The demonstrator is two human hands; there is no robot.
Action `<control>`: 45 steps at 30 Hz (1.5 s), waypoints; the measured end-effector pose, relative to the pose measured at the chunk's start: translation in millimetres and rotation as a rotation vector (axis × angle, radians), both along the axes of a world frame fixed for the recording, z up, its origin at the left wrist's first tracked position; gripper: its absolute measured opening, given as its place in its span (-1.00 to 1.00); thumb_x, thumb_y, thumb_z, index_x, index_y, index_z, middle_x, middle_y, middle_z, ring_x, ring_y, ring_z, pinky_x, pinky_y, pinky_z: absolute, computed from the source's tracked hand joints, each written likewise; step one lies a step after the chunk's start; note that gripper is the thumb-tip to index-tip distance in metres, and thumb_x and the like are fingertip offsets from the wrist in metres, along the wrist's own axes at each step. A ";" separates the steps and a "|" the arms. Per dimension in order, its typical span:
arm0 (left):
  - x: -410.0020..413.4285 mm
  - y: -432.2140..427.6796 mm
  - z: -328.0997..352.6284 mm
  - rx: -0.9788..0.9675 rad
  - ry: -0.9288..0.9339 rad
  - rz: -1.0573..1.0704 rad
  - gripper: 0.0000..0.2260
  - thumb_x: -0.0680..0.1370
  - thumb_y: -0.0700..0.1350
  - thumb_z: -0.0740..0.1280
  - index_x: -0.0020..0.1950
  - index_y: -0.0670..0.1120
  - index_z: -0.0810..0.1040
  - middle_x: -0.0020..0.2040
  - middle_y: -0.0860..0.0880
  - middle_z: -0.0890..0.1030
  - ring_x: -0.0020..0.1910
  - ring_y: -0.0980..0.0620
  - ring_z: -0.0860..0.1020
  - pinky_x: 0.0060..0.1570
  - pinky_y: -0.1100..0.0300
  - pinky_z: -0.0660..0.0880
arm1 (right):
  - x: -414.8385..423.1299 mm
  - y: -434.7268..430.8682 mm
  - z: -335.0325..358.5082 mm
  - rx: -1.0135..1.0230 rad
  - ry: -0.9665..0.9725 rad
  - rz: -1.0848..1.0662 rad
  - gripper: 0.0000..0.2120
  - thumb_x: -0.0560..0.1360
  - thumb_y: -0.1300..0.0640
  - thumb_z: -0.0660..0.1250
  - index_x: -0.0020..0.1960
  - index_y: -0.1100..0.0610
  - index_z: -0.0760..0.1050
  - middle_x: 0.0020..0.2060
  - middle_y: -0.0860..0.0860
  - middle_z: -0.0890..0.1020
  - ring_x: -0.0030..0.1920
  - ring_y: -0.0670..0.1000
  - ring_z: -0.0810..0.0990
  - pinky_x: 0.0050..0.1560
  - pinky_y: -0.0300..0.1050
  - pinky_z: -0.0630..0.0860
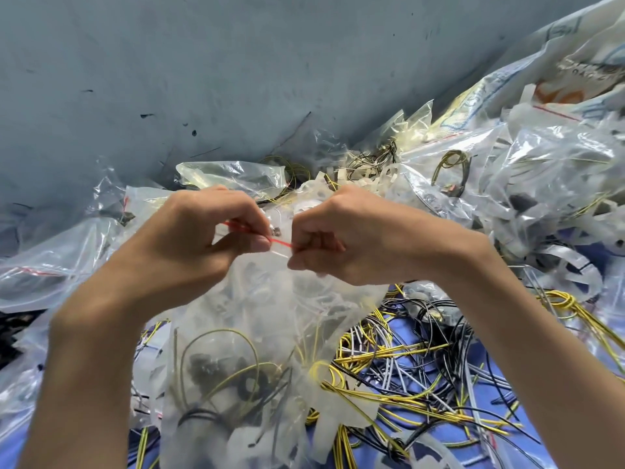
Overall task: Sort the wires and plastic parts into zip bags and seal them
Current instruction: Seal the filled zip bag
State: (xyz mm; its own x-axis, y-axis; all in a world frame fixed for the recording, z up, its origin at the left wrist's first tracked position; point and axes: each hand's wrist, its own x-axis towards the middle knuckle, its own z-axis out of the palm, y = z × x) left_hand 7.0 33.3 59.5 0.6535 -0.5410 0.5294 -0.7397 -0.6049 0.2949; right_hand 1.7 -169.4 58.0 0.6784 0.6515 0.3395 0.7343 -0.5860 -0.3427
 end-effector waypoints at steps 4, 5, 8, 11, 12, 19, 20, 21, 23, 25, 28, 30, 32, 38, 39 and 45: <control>1.1 19.4 1.8 -0.073 -0.025 0.067 -0.87 0.35 -0.08 0.39 -0.26 0.15 0.50 -0.21 0.18 0.55 -0.29 0.30 0.45 -0.19 0.53 0.29 | 1.1 -4.7 1.2 -0.019 0.050 -0.024 -0.86 0.49 0.09 0.39 -0.19 0.14 0.60 -0.53 -0.12 0.43 -0.49 -0.16 0.37 -0.46 -0.33 0.26; 1.0 23.7 1.8 -0.073 -0.041 0.084 -0.87 0.34 -0.08 0.39 -0.26 0.16 0.50 -0.22 0.20 0.55 -0.29 0.32 0.45 -0.20 0.55 0.28 | 1.4 -5.1 1.1 -0.020 0.057 -0.028 -0.86 0.49 0.08 0.39 -0.22 0.12 0.58 -0.54 -0.11 0.44 -0.50 -0.15 0.39 -0.47 -0.31 0.27; 2.7 35.7 1.1 -0.086 -0.041 0.151 -0.87 0.34 -0.05 0.41 -0.28 0.18 0.51 -0.23 0.27 0.56 -0.29 0.38 0.45 -0.21 0.58 0.28 | 4.5 -7.2 1.6 -0.005 0.064 -0.060 -0.86 0.47 0.09 0.40 -0.25 0.08 0.57 -0.49 -0.02 0.58 -0.49 -0.05 0.51 -0.42 -0.14 0.44; 5.8 49.7 -0.5 -0.117 -0.054 0.206 -0.76 0.36 -0.09 0.44 -0.24 0.27 0.52 -0.24 0.29 0.57 -0.29 0.40 0.46 -0.20 0.54 0.31 | 6.5 -13.2 2.6 0.038 0.105 -0.066 -0.89 0.45 0.12 0.43 -0.19 0.15 0.60 -0.45 -0.01 0.61 -0.48 -0.12 0.51 -0.46 -0.34 0.38; 6.6 52.3 -1.7 -0.123 -0.062 0.224 -0.75 0.36 -0.12 0.45 -0.24 0.26 0.52 -0.25 0.30 0.58 -0.29 0.41 0.46 -0.20 0.55 0.32 | 6.6 -14.4 2.5 0.039 0.113 -0.070 -0.89 0.45 0.12 0.43 -0.18 0.17 0.60 -0.45 -0.03 0.61 -0.48 -0.14 0.50 -0.47 -0.40 0.35; 5.4 47.8 -2.7 -0.013 0.183 0.221 -0.66 0.18 0.29 0.53 -0.11 0.31 0.59 -0.13 0.37 0.61 -0.12 0.51 0.51 -0.05 0.54 0.39 | 7.8 -15.8 2.5 0.107 -0.011 -0.052 -0.80 0.51 0.11 0.35 -0.20 0.24 0.56 -0.43 0.09 0.59 -0.41 0.03 0.47 -0.38 -0.16 0.36; 5.3 45.2 -3.1 0.043 0.259 0.220 -0.59 0.13 0.36 0.51 -0.10 0.28 0.60 -0.11 0.35 0.62 -0.08 0.48 0.52 -0.03 0.43 0.41 | 8.2 -14.9 2.6 0.137 -0.032 -0.048 -0.80 0.52 0.12 0.35 -0.20 0.24 0.55 -0.43 0.09 0.59 -0.41 0.05 0.48 -0.37 -0.13 0.38; 5.1 41.8 -3.6 0.093 0.338 0.213 -0.56 0.10 0.39 0.49 -0.12 0.23 0.62 -0.11 0.31 0.64 -0.06 0.44 0.54 -0.04 0.37 0.41 | 8.6 -13.9 2.5 0.164 -0.048 -0.047 -0.80 0.52 0.13 0.35 -0.20 0.23 0.55 -0.43 0.07 0.60 -0.42 0.03 0.49 -0.37 -0.12 0.39; 5.0 36.2 -7.4 0.146 0.445 0.133 -0.63 0.18 0.31 0.46 -0.14 0.13 0.63 -0.14 0.20 0.67 -0.10 0.33 0.59 -0.07 0.33 0.46 | 8.3 -9.4 1.5 0.206 -0.063 -0.034 -0.81 0.53 0.13 0.34 -0.19 0.23 0.55 -0.44 -0.01 0.59 -0.44 -0.06 0.51 -0.40 -0.22 0.39; 3.4 33.0 -7.3 0.088 0.473 0.042 -0.75 0.32 0.15 0.42 -0.13 0.03 0.62 -0.21 0.10 0.68 -0.15 0.22 0.62 -0.08 0.32 0.48 | 7.9 -3.4 -2.9 0.256 -0.031 -0.004 -0.81 0.55 0.11 0.30 -0.13 0.24 0.54 -0.41 -0.07 0.58 -0.41 -0.15 0.54 -0.37 -0.24 0.45; 0.9 37.3 -3.7 -0.107 0.331 0.033 -0.71 0.36 0.18 0.37 -0.20 -0.05 0.55 -0.33 0.04 0.65 -0.29 0.18 0.59 -0.20 0.33 0.48 | 5.7 6.8 -11.4 0.172 0.184 0.012 -0.62 0.52 -0.13 0.25 0.19 0.13 0.43 -0.15 -0.03 0.64 -0.19 -0.09 0.60 -0.18 -0.09 0.54; 3.7 42.5 -1.5 -0.230 0.148 0.095 -0.71 0.39 0.23 0.34 -0.23 0.02 0.51 -0.35 0.07 0.63 -0.34 0.15 0.57 -0.19 0.27 0.46 | 4.0 12.0 -19.4 0.038 0.295 0.061 -0.46 0.45 -0.27 0.26 0.31 -0.01 0.30 -0.10 -0.20 0.59 -0.15 -0.26 0.54 -0.13 -0.32 0.46; 6.0 43.9 2.3 -0.405 0.027 0.119 -0.67 0.42 0.31 0.32 -0.25 0.06 0.47 -0.37 0.14 0.61 -0.35 0.15 0.56 -0.18 0.16 0.47 | -0.1 18.9 -25.2 -0.041 0.276 0.101 -0.39 0.42 -0.30 0.30 0.34 -0.04 0.26 -0.09 -0.25 0.57 -0.17 -0.31 0.50 -0.10 -0.44 0.37; 8.8 19.9 3.7 -0.573 -0.009 0.173 -0.85 0.39 0.25 0.36 -0.20 0.24 0.48 -0.30 0.27 0.60 -0.36 0.31 0.51 -0.24 0.34 0.44 | -2.2 23.4 -21.9 0.097 0.214 0.094 -0.76 0.55 0.05 0.30 -0.10 0.24 0.52 -0.31 0.06 0.64 -0.41 -0.14 0.62 -0.42 -0.21 0.53; 8.9 15.4 2.2 -0.542 -0.002 0.202 -0.87 0.37 0.26 0.35 -0.18 0.27 0.48 -0.27 0.31 0.58 -0.33 0.34 0.50 -0.26 0.42 0.41 | -1.5 20.9 -20.3 0.116 0.230 0.084 -0.77 0.56 0.09 0.29 -0.13 0.26 0.51 -0.32 0.08 0.64 -0.43 -0.12 0.63 -0.42 -0.10 0.57; 11.1 14.9 2.7 -0.608 -0.139 0.356 -0.86 0.48 0.15 0.26 0.01 0.28 0.36 0.15 0.10 0.48 0.03 0.32 0.45 -0.04 0.21 0.44 | 25.1 1.6 -19.0 0.561 0.257 -0.174 -0.83 0.53 0.30 0.28 -0.18 0.39 0.47 -0.29 0.20 0.61 -0.40 0.05 0.63 -0.22 0.14 0.61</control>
